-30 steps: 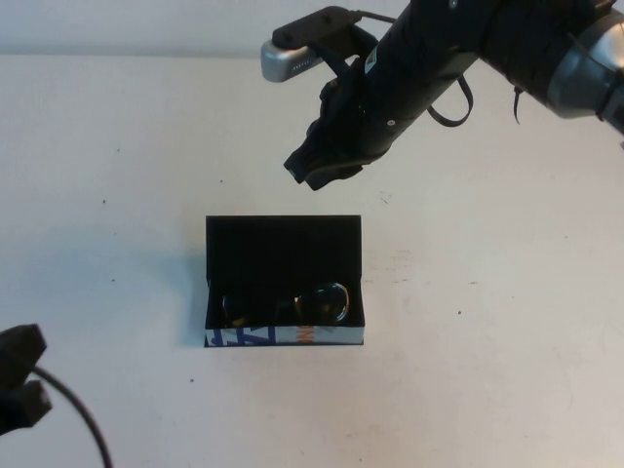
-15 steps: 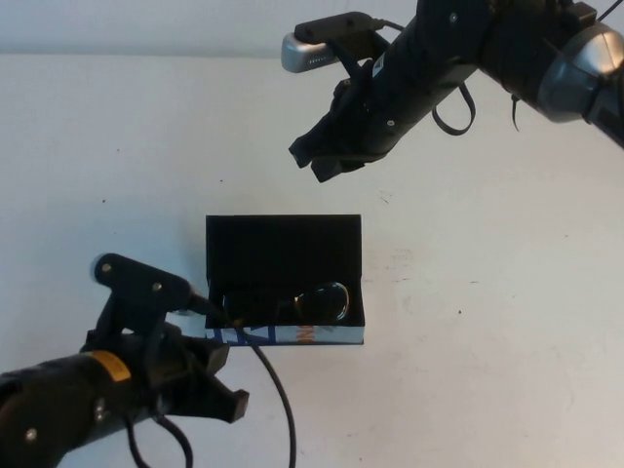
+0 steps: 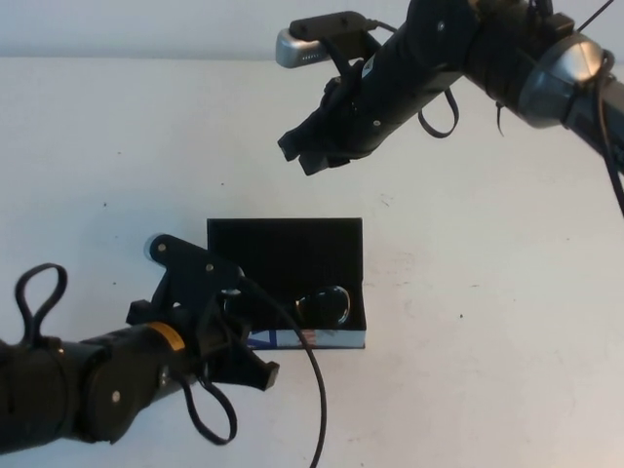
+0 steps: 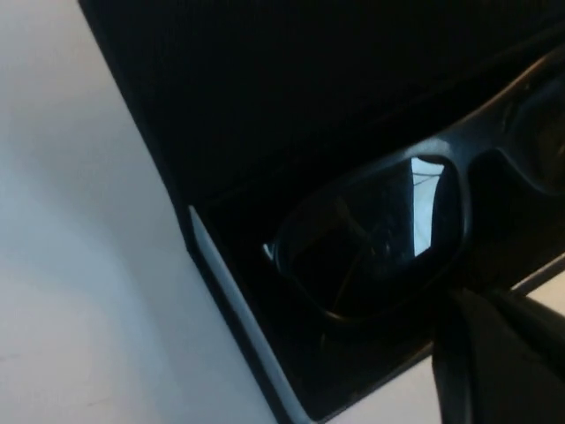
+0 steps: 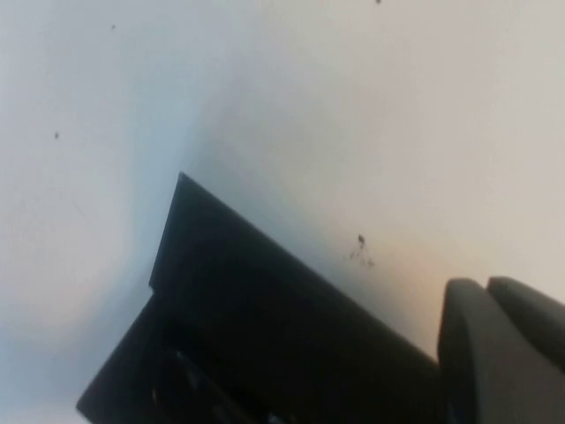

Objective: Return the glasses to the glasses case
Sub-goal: Close the glasses case

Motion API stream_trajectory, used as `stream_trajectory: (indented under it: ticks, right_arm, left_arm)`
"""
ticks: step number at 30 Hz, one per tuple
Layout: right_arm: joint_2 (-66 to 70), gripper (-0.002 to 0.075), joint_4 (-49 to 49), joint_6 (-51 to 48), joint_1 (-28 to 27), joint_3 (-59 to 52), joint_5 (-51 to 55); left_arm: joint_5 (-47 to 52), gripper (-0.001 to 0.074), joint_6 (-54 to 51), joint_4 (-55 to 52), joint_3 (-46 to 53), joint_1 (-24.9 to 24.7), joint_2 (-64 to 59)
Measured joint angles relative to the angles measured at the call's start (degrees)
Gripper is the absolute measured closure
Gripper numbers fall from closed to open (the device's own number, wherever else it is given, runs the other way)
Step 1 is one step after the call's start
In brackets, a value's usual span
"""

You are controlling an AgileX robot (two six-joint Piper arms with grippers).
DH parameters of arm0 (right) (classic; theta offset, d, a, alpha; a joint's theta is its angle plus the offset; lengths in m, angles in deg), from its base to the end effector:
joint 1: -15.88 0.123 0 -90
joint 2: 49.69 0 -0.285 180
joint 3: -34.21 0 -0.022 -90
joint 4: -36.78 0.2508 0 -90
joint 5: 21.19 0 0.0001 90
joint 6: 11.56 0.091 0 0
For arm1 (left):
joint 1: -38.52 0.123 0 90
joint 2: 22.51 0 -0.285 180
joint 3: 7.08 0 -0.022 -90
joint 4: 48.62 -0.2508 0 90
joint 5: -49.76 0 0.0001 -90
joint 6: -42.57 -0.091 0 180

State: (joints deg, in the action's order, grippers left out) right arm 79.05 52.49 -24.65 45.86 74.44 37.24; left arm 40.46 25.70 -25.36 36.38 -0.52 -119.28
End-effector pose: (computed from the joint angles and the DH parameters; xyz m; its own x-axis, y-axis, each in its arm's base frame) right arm 0.4035 0.2570 0.3004 -0.6662 -0.4766 -0.5736 -0.6550 0.7417 0.1445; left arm 0.2201 -0.1711 0.1669 -0.5765 0.3306 -0.7472 0.5332 0.8452 -0.0374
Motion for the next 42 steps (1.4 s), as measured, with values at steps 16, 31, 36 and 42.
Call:
stream_trajectory:
  ticks: [16,31,36,42]
  right_arm:
    - [8.43,0.0737,-0.51,2.47,-0.25,9.07,1.50]
    - [8.43,0.0737,2.42,2.57,-4.01,9.40,3.94]
    - [8.43,0.0737,2.50,2.57,-4.01,9.40,3.94]
    - [8.88,0.0737,2.50,2.57,-4.01,9.40,3.94]
  left_arm:
    - [-8.47,0.0736,33.50,-36.69,2.67,0.00,-1.76]
    - [-22.22,0.0736,36.39,-46.83,4.49,1.99,-9.61]
    - [-24.44,0.0736,36.08,-46.83,4.55,3.74,-11.01]
    - [-26.01,0.0736,36.08,-46.83,4.55,3.83,-12.39]
